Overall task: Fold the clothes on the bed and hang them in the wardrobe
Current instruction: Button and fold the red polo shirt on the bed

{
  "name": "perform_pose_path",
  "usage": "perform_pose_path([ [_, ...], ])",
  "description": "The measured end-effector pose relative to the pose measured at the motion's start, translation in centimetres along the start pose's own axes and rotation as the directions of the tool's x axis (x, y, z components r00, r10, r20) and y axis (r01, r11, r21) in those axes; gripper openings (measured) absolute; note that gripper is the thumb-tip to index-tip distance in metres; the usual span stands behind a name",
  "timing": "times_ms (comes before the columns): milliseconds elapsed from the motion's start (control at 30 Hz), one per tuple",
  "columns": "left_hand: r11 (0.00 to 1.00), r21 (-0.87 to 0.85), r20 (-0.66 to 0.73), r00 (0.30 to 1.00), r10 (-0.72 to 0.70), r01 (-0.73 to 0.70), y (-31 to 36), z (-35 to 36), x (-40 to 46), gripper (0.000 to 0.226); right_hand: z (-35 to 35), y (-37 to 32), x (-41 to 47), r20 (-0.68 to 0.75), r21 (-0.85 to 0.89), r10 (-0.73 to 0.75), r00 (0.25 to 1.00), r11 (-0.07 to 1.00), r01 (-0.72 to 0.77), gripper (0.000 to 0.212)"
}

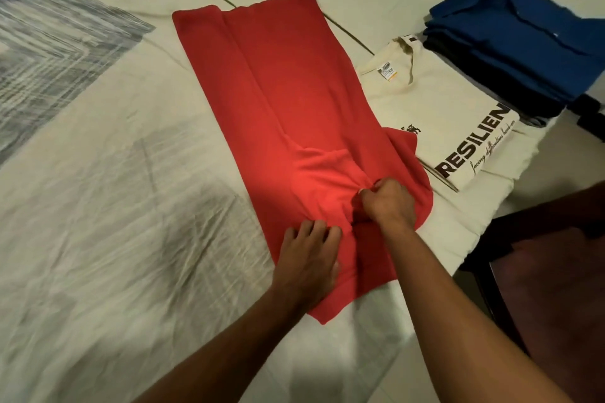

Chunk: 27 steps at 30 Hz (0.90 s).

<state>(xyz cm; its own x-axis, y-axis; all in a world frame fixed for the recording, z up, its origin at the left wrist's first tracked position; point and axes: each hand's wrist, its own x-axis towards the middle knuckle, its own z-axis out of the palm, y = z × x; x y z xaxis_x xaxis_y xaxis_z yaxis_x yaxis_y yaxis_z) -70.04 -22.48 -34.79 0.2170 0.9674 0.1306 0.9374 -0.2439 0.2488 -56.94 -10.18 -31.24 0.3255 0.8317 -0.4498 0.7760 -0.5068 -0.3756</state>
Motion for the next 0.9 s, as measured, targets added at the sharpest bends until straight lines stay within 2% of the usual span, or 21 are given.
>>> perform_pose_path([
  [100, 0.994, -0.106, -0.013, 1.0, -0.024, 0.022, 0.1, -0.6, 0.3, 0.024, -1.4, 0.4, 0.2, -0.054, 0.227, -0.057, 0.997, 0.971, 0.067, 0.013],
  [167, 0.988, -0.151, 0.021, 1.0, 0.005, -0.002, 0.2, -0.8, 0.2, 0.027, -1.7, 0.9, 0.0, -0.096, 0.245, -0.104, 0.99, 0.961, 0.125, 0.013],
  [267, 0.984, -0.168, 0.159, 0.984, 0.081, -0.054, -0.2, -1.0, 0.0, 0.041, -1.2, 2.2, -0.2, -0.063, 0.145, -0.126, 0.99, 0.98, 0.134, 0.016],
  [333, 0.977, -0.21, 0.219, 0.972, 0.082, -0.035, -0.8, -1.2, 0.1, 0.047, -0.9, 2.7, -0.5, -0.048, 0.052, -0.115, 0.992, 0.992, 0.117, 0.024],
  [433, 0.962, -0.268, 0.109, 0.994, -0.015, 0.044, -1.3, -1.6, 1.0, 0.039, -0.3, 2.6, -1.4, -0.192, -0.118, -0.267, 0.944, 0.962, 0.248, 0.033],
  [500, 0.959, -0.263, 0.083, 0.993, -0.083, 0.103, -1.6, -1.6, 1.5, 0.035, 0.3, 2.4, -1.8, -0.204, -0.188, -0.304, 0.931, 0.945, 0.267, 0.042],
  [567, 0.96, -0.246, 0.197, 0.977, -0.084, 0.133, -1.7, -1.2, 1.6, 0.037, 0.7, 2.3, -1.7, -0.15, -0.125, -0.198, 0.969, 0.976, 0.18, 0.05],
  [633, 0.962, -0.229, 0.341, 0.938, -0.061, 0.146, -1.6, -1.1, 1.6, 0.044, 0.7, 2.3, -1.0, -0.073, -0.005, -0.073, 0.995, 0.997, 0.073, 0.048],
  [700, 0.956, -0.253, 0.358, 0.933, -0.048, 0.147, -1.7, -1.3, 1.7, 0.047, 0.3, 2.3, -0.3, -0.007, 0.119, 0.01, 1.0, 0.993, -0.009, 0.041],
  [767, 0.956, -0.27, 0.37, 0.929, -0.01, 0.118, -1.7, -1.5, 1.4, 0.049, -0.1, 2.4, 0.2, -0.002, 0.215, 0.065, 0.998, 0.975, -0.063, 0.034],
  [900, 0.98, -0.199, 0.468, 0.878, 0.103, -0.009, -1.2, -1.8, 0.5, 0.06, -0.4, 2.5, 0.2, -0.026, 0.213, 0.096, 0.995, 0.973, -0.089, 0.033],
])
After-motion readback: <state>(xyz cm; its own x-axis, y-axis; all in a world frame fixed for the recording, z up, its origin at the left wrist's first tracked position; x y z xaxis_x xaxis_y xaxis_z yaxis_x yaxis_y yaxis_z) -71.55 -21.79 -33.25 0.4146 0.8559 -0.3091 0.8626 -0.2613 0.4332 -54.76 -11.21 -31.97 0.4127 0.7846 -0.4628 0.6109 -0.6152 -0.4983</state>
